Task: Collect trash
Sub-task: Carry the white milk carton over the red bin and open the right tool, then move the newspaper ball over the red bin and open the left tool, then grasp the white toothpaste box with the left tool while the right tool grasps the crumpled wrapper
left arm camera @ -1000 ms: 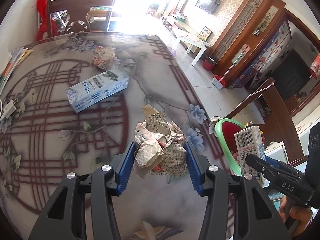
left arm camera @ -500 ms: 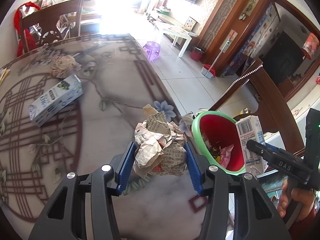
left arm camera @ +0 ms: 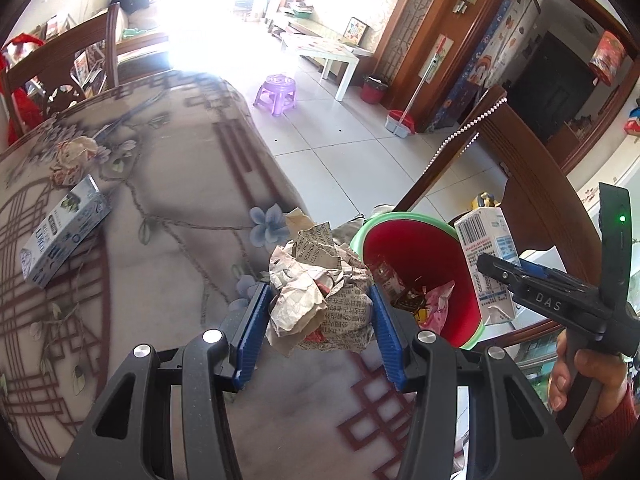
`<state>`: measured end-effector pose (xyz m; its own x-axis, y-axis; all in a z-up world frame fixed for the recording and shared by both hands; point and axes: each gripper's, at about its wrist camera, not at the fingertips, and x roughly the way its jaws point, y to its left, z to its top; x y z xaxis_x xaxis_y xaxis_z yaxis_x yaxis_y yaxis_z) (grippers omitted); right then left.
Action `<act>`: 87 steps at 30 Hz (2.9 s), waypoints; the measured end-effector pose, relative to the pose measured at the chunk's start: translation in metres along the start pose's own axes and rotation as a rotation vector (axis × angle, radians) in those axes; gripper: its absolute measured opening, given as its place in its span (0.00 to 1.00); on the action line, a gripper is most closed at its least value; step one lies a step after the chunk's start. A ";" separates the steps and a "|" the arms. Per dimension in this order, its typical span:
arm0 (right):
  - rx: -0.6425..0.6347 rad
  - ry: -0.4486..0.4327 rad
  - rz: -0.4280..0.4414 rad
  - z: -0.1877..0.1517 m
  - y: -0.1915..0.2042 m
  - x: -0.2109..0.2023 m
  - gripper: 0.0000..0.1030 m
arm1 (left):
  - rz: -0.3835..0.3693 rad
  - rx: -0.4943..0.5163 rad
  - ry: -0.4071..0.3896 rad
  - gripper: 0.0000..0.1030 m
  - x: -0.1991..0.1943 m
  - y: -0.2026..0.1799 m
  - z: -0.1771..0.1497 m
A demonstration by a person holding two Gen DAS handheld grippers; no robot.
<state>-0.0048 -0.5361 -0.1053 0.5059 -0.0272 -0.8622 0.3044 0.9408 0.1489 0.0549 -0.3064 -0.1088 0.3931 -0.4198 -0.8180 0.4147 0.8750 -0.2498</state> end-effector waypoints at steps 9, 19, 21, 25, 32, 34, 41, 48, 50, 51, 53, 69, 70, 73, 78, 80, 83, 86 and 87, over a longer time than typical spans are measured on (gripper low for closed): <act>0.030 -0.004 -0.051 0.004 -0.023 0.014 0.65 | -0.019 0.078 0.024 0.46 0.026 -0.030 0.016; 0.083 -0.058 -0.172 -0.014 -0.045 -0.032 0.75 | -0.124 0.207 0.093 0.46 0.079 -0.098 0.035; 0.093 -0.070 -0.196 -0.017 -0.049 -0.043 0.75 | -0.143 0.240 0.102 0.48 0.087 -0.114 0.037; 0.107 -0.096 -0.258 -0.023 -0.056 -0.064 0.75 | -0.152 0.301 0.122 0.54 0.099 -0.136 0.042; 0.098 -0.133 -0.286 -0.025 -0.050 -0.080 0.75 | -0.170 0.207 0.087 0.71 0.076 -0.107 0.044; 0.093 -0.133 -0.280 -0.025 -0.044 -0.079 0.75 | -0.159 0.170 0.084 0.71 0.068 -0.087 0.043; 0.058 -0.114 -0.199 -0.021 -0.006 -0.066 0.75 | -0.092 0.067 0.020 0.74 0.031 -0.008 0.042; 0.035 -0.106 -0.135 -0.021 0.034 -0.054 0.77 | 0.158 0.066 -0.016 0.81 0.010 0.114 0.041; 0.038 -0.092 -0.119 -0.024 0.042 -0.049 0.77 | 0.223 0.065 0.028 0.85 0.011 0.155 0.043; 0.038 -0.081 -0.111 -0.026 0.048 -0.045 0.77 | 0.255 0.058 0.060 0.85 0.012 0.177 0.044; 0.034 -0.065 -0.100 -0.027 0.058 -0.039 0.77 | 0.286 0.050 0.068 0.85 0.011 0.210 0.046; -0.085 -0.013 -0.009 -0.004 0.178 0.010 0.77 | 0.143 0.065 0.187 0.52 0.073 0.289 0.058; -0.103 -0.015 0.004 0.002 0.190 0.015 0.77 | 0.117 0.039 0.179 0.48 0.069 0.292 0.055; -0.163 -0.026 0.059 0.020 0.228 0.027 0.77 | 0.095 -0.050 0.105 0.47 0.035 0.303 0.038; -0.271 -0.043 0.185 0.051 0.301 0.055 0.77 | 0.169 -0.153 0.027 0.47 -0.023 0.311 -0.009; -0.306 -0.044 0.238 0.064 0.334 0.073 0.77 | 0.193 -0.208 0.019 0.47 -0.040 0.317 -0.031; -0.337 -0.030 0.283 0.081 0.379 0.105 0.77 | 0.218 -0.313 0.028 0.47 -0.052 0.334 -0.057; -0.349 -0.010 0.287 0.097 0.418 0.137 0.77 | 0.233 -0.385 0.035 0.47 -0.057 0.343 -0.073; -0.351 -0.002 0.286 0.101 0.429 0.147 0.77 | 0.236 -0.404 0.035 0.47 -0.057 0.347 -0.076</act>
<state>0.2818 -0.1710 -0.1188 0.5315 0.2503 -0.8092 -0.1399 0.9682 0.2076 0.1141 0.0391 -0.1883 0.4075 -0.1961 -0.8919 -0.0381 0.9722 -0.2312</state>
